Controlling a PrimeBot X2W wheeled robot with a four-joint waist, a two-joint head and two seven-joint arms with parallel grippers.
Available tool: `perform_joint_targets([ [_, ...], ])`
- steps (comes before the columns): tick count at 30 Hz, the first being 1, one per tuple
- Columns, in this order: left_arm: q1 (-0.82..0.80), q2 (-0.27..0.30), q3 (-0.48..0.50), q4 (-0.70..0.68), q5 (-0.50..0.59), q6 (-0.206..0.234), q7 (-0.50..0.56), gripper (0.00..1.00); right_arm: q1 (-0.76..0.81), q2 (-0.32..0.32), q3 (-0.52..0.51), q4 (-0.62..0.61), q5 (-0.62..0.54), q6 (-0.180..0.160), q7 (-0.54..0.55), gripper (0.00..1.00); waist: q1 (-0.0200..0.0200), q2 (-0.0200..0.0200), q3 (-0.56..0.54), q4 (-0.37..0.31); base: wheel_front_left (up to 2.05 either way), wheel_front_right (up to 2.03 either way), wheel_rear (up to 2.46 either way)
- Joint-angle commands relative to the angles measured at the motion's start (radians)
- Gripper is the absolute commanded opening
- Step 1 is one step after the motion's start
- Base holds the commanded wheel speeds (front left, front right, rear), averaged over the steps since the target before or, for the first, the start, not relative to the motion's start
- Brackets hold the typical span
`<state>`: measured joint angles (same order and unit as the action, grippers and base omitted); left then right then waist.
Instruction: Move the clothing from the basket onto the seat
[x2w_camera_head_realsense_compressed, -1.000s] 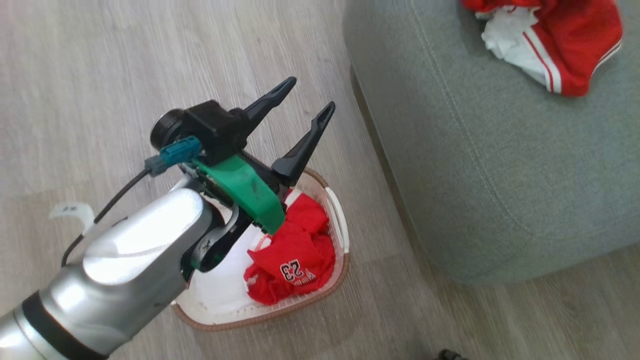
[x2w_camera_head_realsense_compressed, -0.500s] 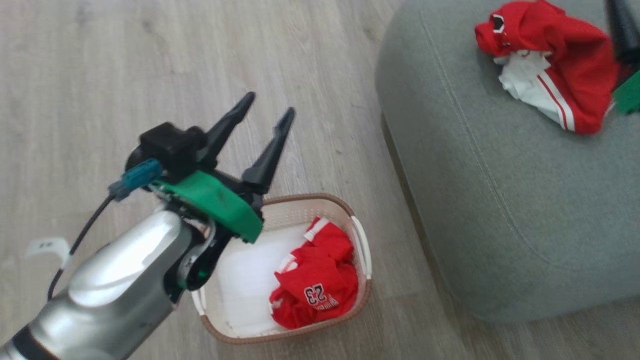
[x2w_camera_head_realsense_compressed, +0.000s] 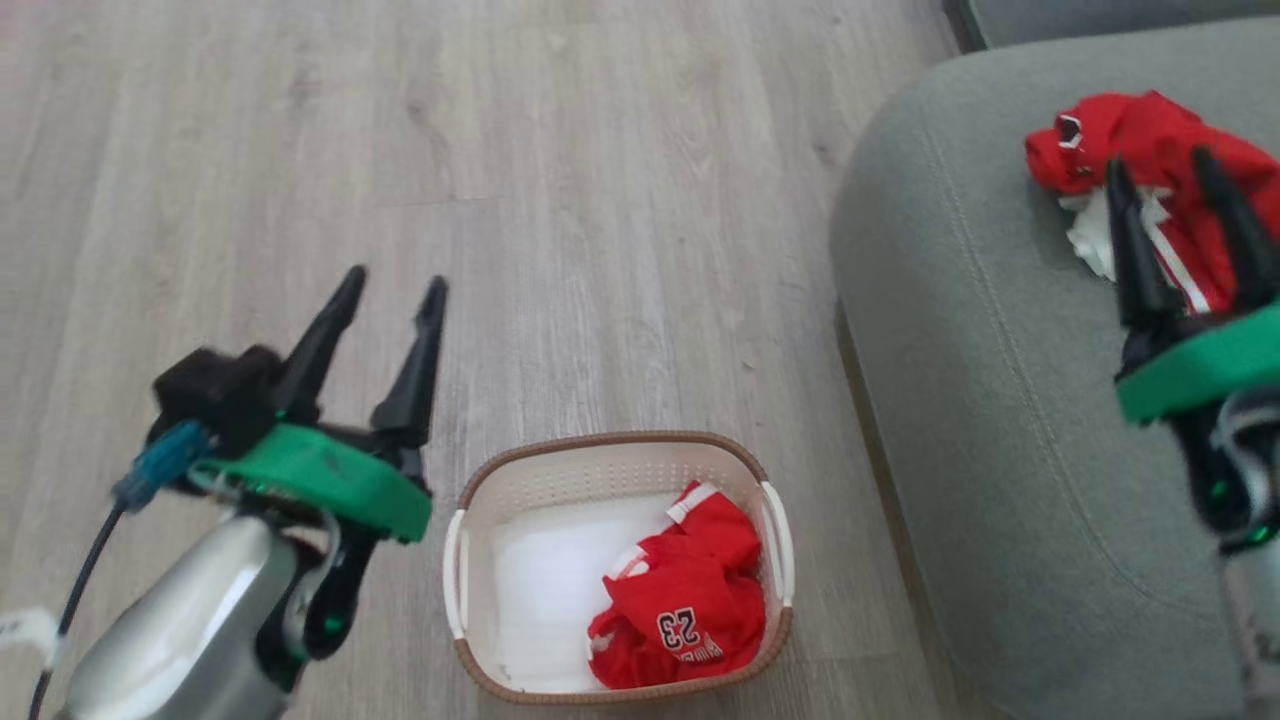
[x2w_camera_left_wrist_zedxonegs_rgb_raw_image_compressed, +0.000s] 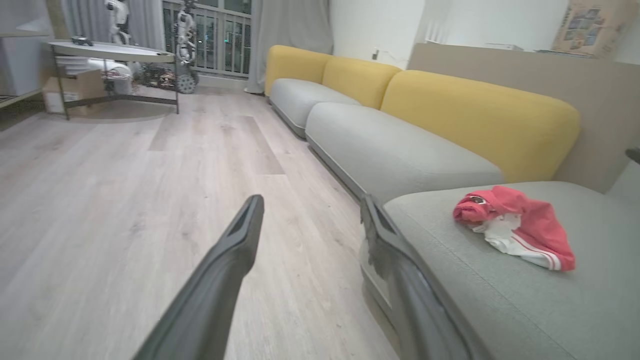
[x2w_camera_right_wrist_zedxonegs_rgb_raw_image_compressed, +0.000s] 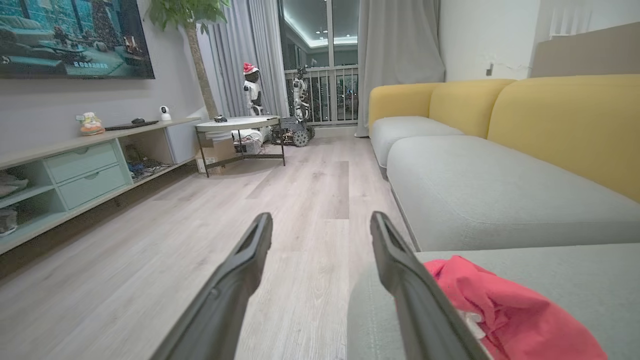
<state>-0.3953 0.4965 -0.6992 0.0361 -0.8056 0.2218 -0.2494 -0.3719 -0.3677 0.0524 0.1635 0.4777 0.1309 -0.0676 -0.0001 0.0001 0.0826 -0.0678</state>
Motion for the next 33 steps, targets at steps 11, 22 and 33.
perform_joint_targets([
  [11,0.195,-0.038,0.293,-0.063,0.180,0.009,-0.012,1.00,0.231,0.145,-0.034,-0.149,-0.067,0.000,-0.080,1.00,0.0001,-0.0001,-0.028,0.066,0.00,0.00,0.00],
  [22,0.340,-0.120,0.454,-0.079,0.306,-0.040,-0.012,1.00,0.306,0.219,-0.051,-0.148,-0.138,0.000,-0.165,1.00,0.0001,-0.0001,-0.023,0.064,0.00,0.00,0.00],
  [33,0.387,-0.194,0.527,-0.061,0.378,-0.108,-0.012,1.00,0.319,0.239,-0.039,-0.133,-0.159,0.000,-0.180,1.00,0.0001,-0.0001,-0.025,0.058,0.00,0.00,0.00],
])
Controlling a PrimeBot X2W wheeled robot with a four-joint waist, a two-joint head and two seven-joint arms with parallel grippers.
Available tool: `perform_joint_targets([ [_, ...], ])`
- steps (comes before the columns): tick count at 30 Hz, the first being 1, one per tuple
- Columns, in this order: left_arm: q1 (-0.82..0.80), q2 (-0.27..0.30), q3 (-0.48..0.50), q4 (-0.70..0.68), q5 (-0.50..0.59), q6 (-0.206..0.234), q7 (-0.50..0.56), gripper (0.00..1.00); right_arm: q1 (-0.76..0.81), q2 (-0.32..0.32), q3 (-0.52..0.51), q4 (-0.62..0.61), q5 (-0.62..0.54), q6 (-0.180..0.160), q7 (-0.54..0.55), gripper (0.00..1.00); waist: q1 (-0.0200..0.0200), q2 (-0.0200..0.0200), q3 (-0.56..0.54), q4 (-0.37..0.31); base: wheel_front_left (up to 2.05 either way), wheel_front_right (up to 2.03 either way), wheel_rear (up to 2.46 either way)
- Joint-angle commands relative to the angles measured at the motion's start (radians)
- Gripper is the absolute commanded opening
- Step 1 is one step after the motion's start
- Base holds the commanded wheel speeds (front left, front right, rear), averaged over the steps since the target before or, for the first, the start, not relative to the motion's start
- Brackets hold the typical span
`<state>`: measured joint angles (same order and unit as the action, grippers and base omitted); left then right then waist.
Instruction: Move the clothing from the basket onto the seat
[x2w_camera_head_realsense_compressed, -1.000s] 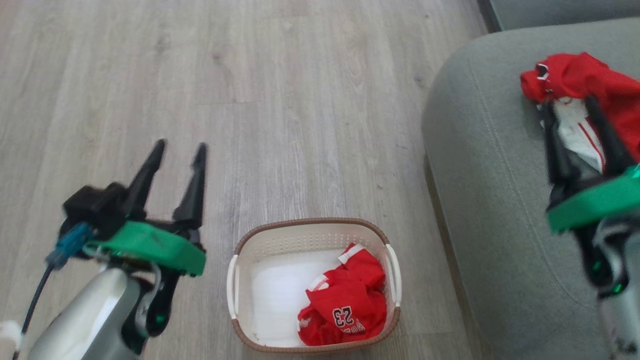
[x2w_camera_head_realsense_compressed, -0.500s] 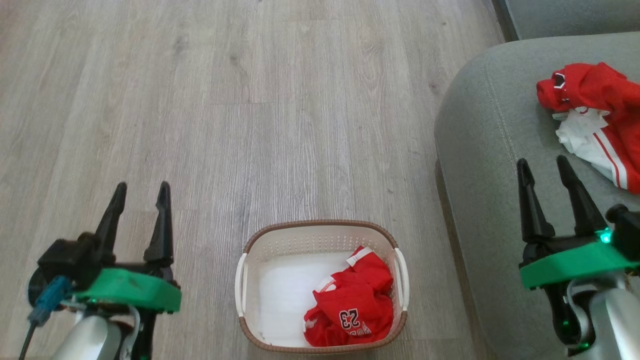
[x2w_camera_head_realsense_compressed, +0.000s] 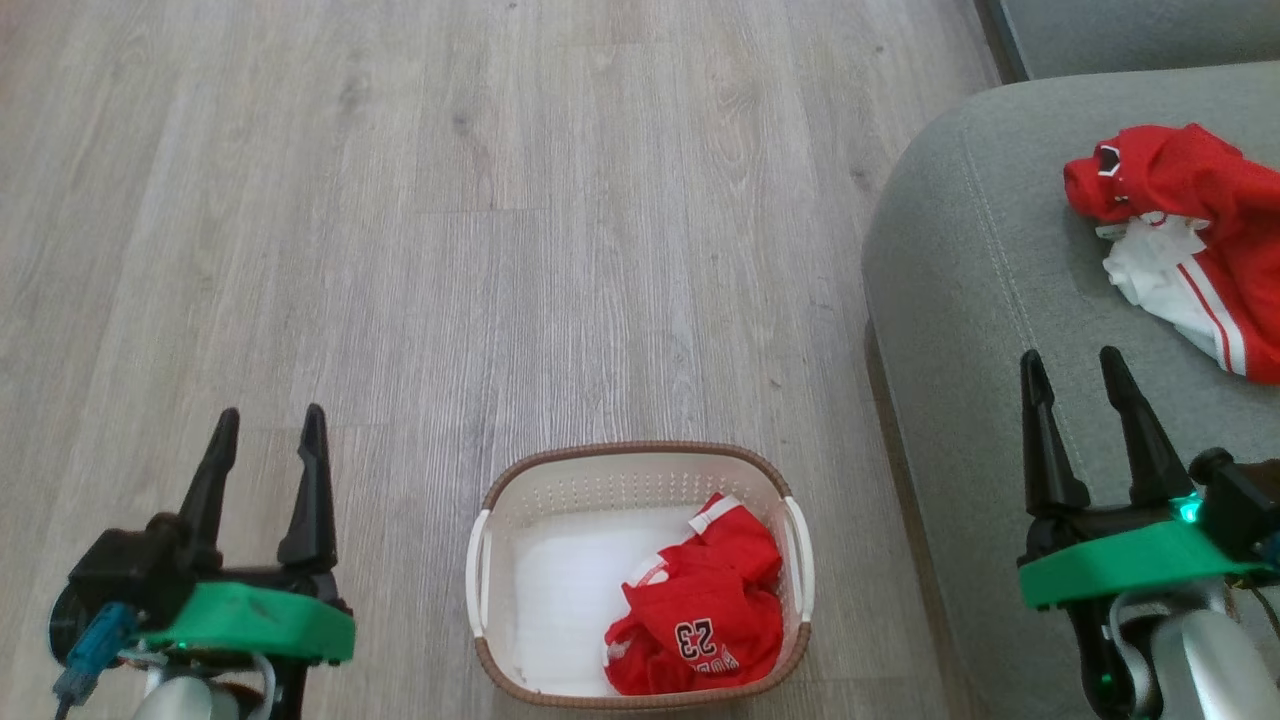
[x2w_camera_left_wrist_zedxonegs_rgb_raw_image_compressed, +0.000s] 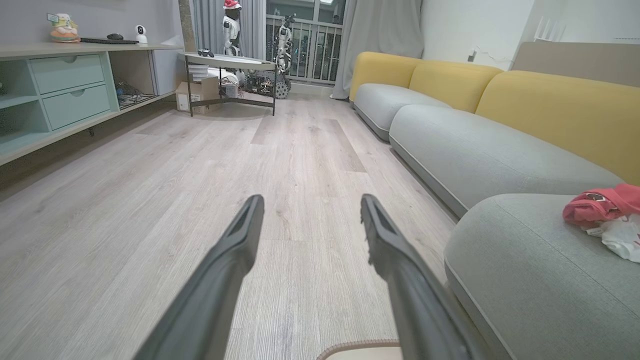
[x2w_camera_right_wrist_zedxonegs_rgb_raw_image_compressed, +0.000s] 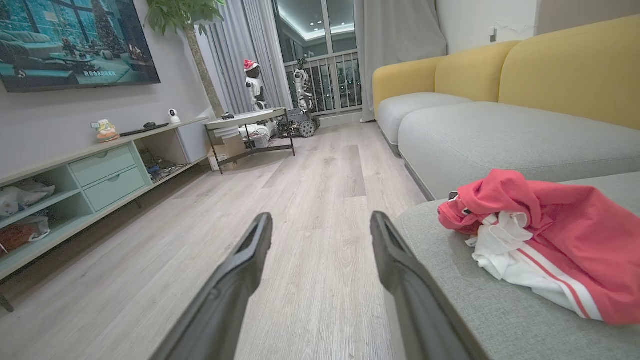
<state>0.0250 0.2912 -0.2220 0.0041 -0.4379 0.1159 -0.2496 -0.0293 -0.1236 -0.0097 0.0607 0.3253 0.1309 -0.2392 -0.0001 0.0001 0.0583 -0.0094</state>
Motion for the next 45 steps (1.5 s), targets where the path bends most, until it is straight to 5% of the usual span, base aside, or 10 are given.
perform_joint_targets([
  [1,-0.032,0.005,0.055,-0.027,0.015,-0.008,-0.012,1.00,-0.025,-0.005,0.024,-0.030,-0.006,0.000,-0.009,1.00,0.0001,-0.0001,0.000,-0.001,0.00,0.00,0.00],
  [26,-0.062,-0.074,0.116,0.030,0.096,-0.111,-0.012,1.00,-0.054,-0.001,0.045,-0.036,-0.003,0.000,-0.011,1.00,0.0001,-0.0001,0.046,-0.037,0.00,0.00,0.00],
  [45,-0.258,-0.070,0.043,0.131,0.108,-0.183,0.016,1.00,-0.191,0.014,0.017,-0.107,-0.027,0.000,-0.017,1.00,0.0001,-0.0001,0.285,-0.133,0.00,0.00,0.00],
])
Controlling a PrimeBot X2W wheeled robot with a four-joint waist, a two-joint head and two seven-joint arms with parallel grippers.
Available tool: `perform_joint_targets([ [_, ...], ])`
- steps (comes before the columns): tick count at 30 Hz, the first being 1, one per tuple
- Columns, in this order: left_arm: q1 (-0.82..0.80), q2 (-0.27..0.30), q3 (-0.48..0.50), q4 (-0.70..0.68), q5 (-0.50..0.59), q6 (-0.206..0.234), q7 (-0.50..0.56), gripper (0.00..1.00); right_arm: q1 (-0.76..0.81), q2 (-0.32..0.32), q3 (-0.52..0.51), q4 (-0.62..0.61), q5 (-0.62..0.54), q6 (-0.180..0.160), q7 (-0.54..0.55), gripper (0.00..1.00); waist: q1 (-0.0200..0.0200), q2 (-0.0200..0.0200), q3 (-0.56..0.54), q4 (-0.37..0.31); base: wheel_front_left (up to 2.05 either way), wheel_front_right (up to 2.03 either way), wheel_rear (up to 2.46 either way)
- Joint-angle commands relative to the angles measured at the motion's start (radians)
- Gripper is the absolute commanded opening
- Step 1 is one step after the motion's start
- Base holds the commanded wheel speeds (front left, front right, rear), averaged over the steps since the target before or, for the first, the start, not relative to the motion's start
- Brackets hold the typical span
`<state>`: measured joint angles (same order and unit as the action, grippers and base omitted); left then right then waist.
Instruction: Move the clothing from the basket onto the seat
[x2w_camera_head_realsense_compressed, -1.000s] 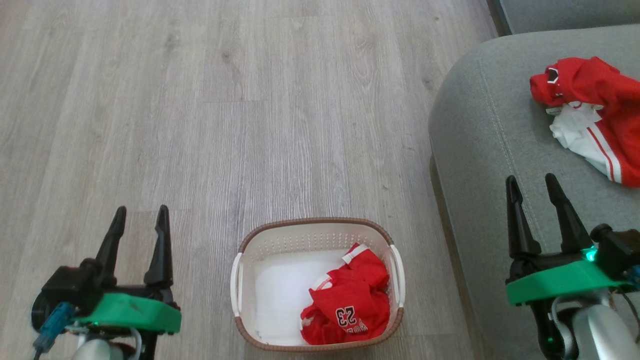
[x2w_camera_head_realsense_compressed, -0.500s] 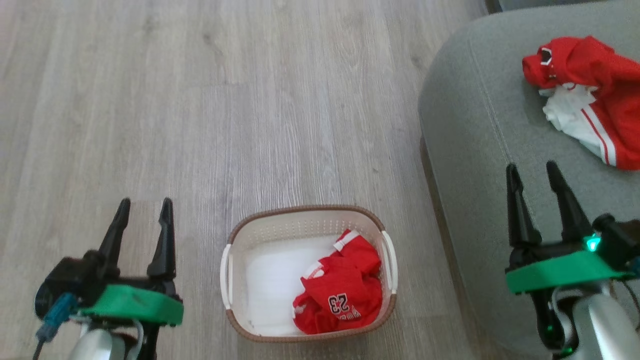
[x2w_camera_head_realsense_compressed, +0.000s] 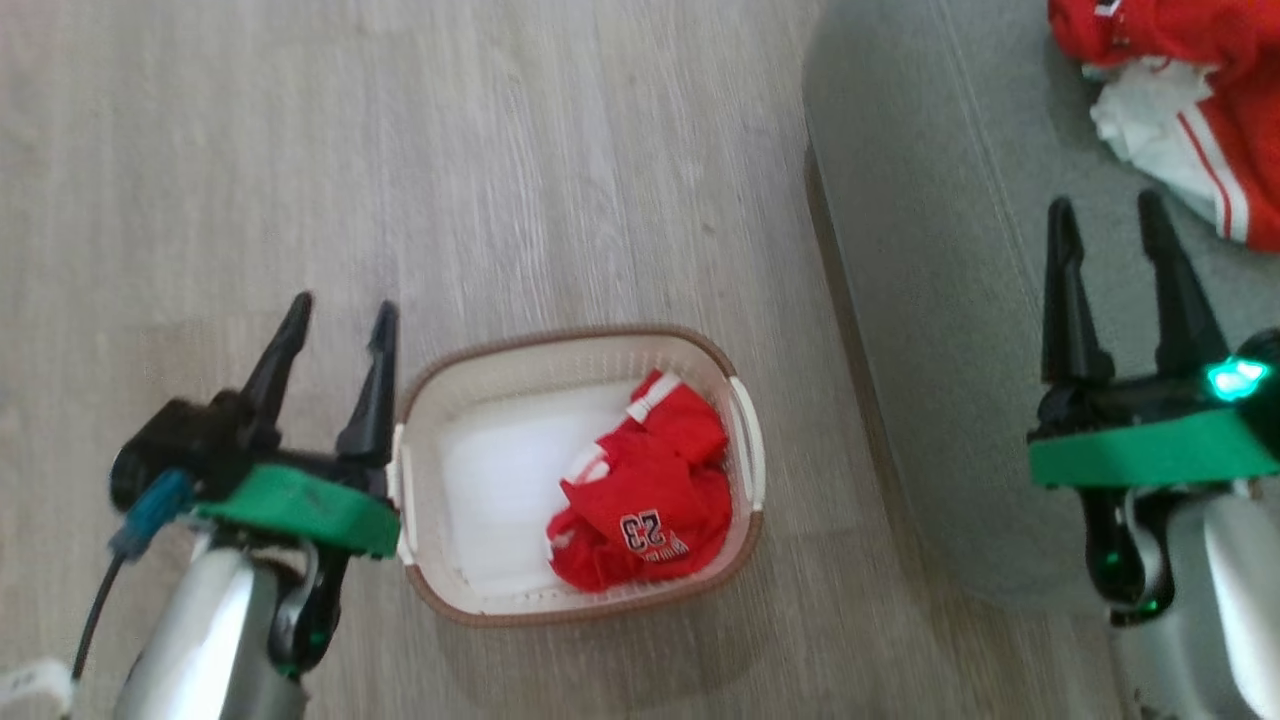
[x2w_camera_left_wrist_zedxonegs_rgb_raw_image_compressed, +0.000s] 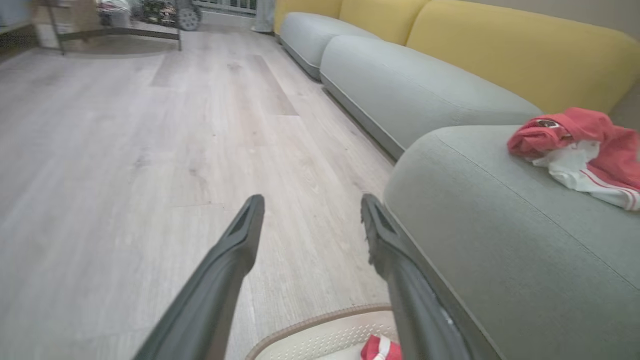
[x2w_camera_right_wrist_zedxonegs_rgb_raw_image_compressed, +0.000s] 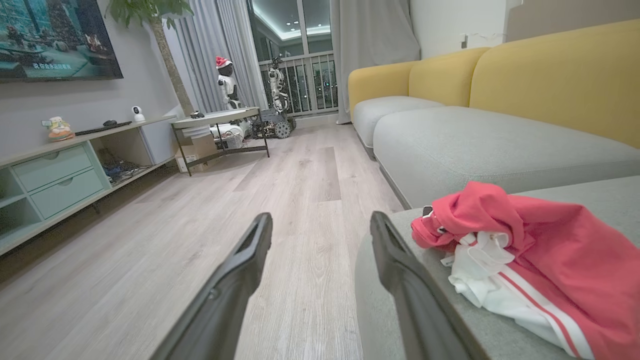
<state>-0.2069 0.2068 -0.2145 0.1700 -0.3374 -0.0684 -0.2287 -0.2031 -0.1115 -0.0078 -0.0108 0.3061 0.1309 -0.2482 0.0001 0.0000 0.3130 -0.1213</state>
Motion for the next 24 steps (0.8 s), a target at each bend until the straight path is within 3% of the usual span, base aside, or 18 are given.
perform_joint_targets([
  [1,-0.044,0.016,0.025,-0.022,0.011,-0.005,0.001,1.00,-0.027,0.004,0.012,-0.041,-0.009,0.000,-0.008,1.00,-0.0001,0.0000,0.047,-0.026,0.00,0.00,0.00],
  [16,-0.290,0.023,-0.152,0.327,-0.072,-0.061,0.117,1.00,-0.158,0.035,-0.010,-0.112,-0.032,0.000,-0.013,1.00,-0.0001,0.0000,0.239,-0.097,0.00,0.00,0.00],
  [24,-0.395,0.046,-0.334,0.438,-0.228,-0.062,0.237,1.00,-0.227,0.046,-0.007,-0.147,-0.030,0.000,-0.013,1.00,-0.0001,0.0000,0.342,-0.118,0.00,0.00,0.00],
])
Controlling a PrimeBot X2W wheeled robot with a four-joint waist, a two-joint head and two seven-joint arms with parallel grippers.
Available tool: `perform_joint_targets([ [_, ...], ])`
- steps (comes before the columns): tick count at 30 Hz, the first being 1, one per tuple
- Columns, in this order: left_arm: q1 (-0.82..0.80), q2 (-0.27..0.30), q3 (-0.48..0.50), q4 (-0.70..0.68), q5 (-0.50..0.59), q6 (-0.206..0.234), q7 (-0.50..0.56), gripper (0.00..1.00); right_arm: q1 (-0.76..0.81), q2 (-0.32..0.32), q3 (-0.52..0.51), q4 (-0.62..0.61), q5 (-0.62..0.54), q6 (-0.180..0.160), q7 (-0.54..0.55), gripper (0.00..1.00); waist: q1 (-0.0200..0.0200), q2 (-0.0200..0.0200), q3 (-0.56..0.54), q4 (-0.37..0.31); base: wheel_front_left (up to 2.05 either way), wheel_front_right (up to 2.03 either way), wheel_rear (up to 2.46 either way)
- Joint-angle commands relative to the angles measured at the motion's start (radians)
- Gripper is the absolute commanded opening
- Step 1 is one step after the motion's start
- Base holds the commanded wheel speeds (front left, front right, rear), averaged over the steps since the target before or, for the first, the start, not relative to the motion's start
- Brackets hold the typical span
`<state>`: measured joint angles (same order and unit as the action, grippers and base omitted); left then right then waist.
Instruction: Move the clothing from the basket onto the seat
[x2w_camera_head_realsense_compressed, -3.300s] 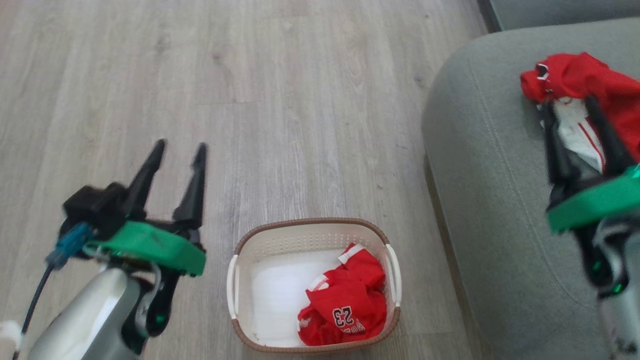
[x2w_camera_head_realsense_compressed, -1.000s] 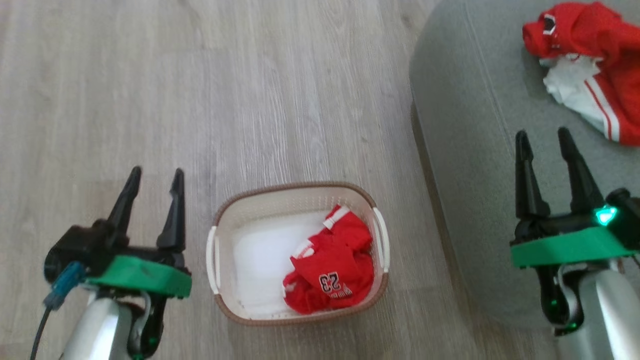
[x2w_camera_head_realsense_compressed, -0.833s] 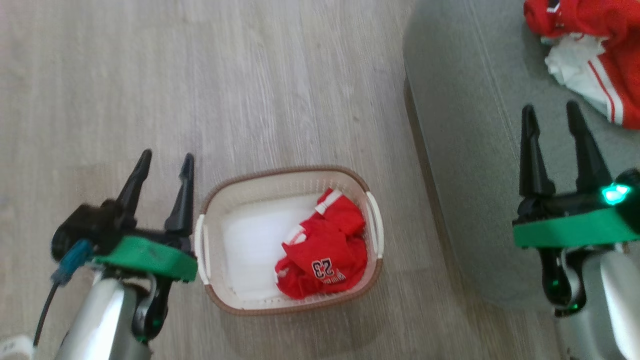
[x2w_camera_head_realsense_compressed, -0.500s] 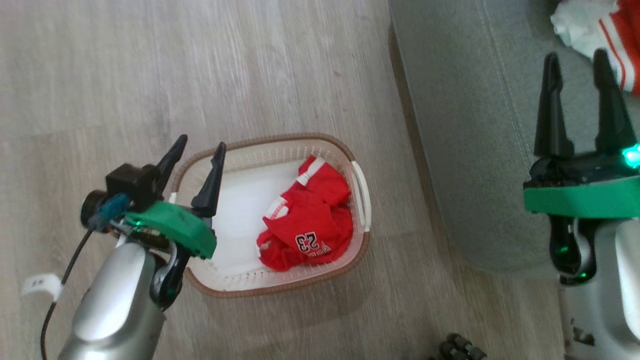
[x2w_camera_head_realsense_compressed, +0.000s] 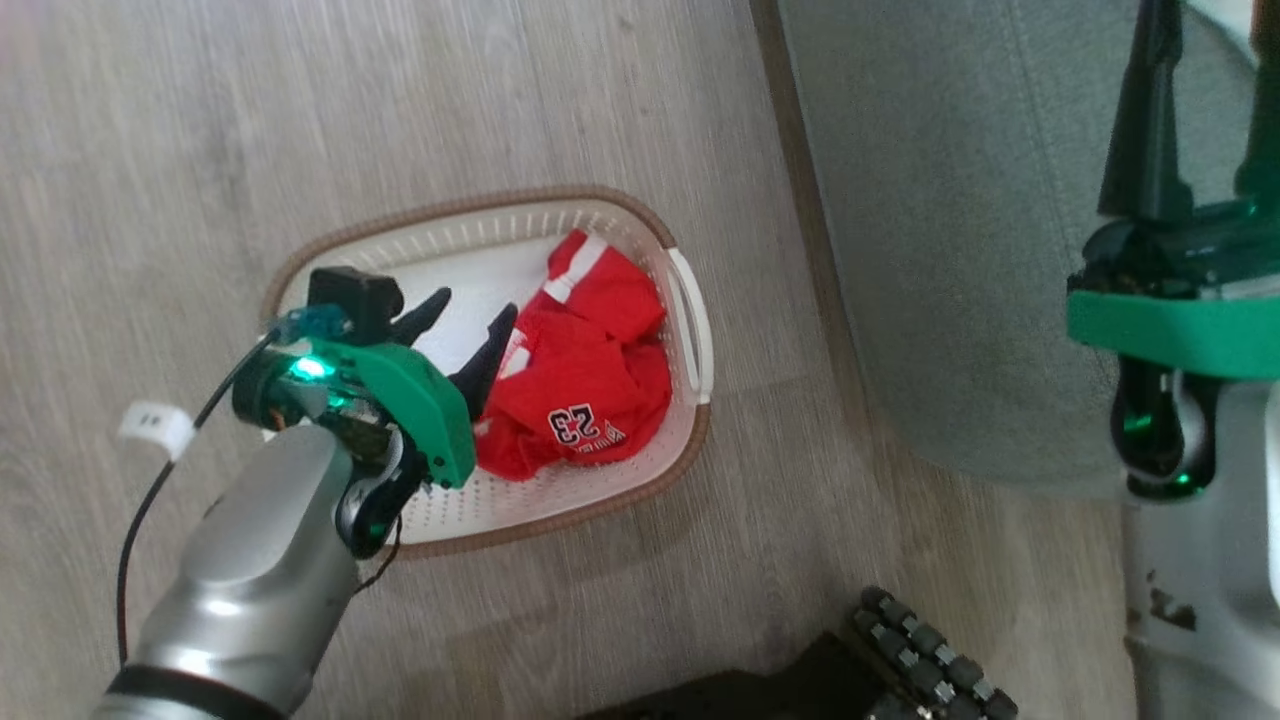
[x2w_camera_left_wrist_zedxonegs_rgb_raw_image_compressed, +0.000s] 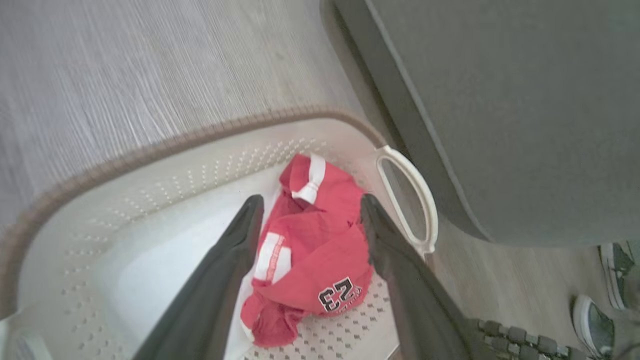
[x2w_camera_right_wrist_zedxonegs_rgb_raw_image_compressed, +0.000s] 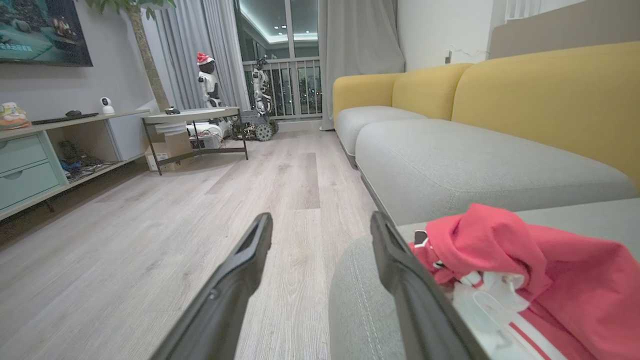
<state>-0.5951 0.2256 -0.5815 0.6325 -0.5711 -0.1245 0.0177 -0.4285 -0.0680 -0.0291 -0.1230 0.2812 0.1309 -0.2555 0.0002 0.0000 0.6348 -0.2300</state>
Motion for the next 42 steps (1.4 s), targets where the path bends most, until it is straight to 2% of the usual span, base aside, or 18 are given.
perform_joint_targets([
  [1,-0.032,0.035,-0.014,0.000,-0.033,-0.006,0.026,1.00,-0.022,0.005,0.018,-0.042,-0.002,0.000,-0.006,1.00,-0.0002,0.0000,0.045,-0.017,0.00,0.00,0.00],
  [8,-0.120,0.073,-0.146,0.087,-0.137,-0.006,0.106,1.00,-0.102,0.011,0.035,-0.069,0.001,0.000,-0.006,1.00,-0.0002,0.0000,0.137,-0.054,0.00,0.00,0.00],
  [24,-0.288,0.135,-0.376,0.179,-0.268,-0.006,0.181,1.00,-0.225,0.017,0.065,-0.123,0.037,0.000,-0.006,1.00,-0.0002,0.0000,0.307,-0.145,0.00,0.00,0.00],
  [32,-0.329,0.133,-0.526,0.179,-0.347,-0.006,0.263,1.00,-0.223,0.018,0.071,-0.125,0.025,0.000,-0.006,1.00,-0.0002,0.0000,0.332,-0.130,0.00,0.00,0.00],
  [40,-0.376,0.164,-0.640,0.139,-0.431,-0.006,0.229,1.00,-0.227,0.018,0.105,-0.143,-0.021,0.000,-0.005,1.00,-0.0002,0.0000,0.350,-0.086,0.00,0.00,0.00],
  [41,-0.380,0.167,-0.648,0.135,-0.441,-0.006,0.223,0.83,-0.228,0.018,0.107,-0.145,-0.024,0.000,-0.003,1.00,-0.0002,0.0000,0.352,-0.082,0.00,0.00,0.00],
  [42,-0.384,0.169,-0.656,0.130,-0.451,-0.006,0.218,0.47,-0.228,0.018,0.108,-0.147,-0.027,0.000,-0.002,1.00,-0.0002,0.0000,0.353,-0.080,0.00,0.00,0.00],
])
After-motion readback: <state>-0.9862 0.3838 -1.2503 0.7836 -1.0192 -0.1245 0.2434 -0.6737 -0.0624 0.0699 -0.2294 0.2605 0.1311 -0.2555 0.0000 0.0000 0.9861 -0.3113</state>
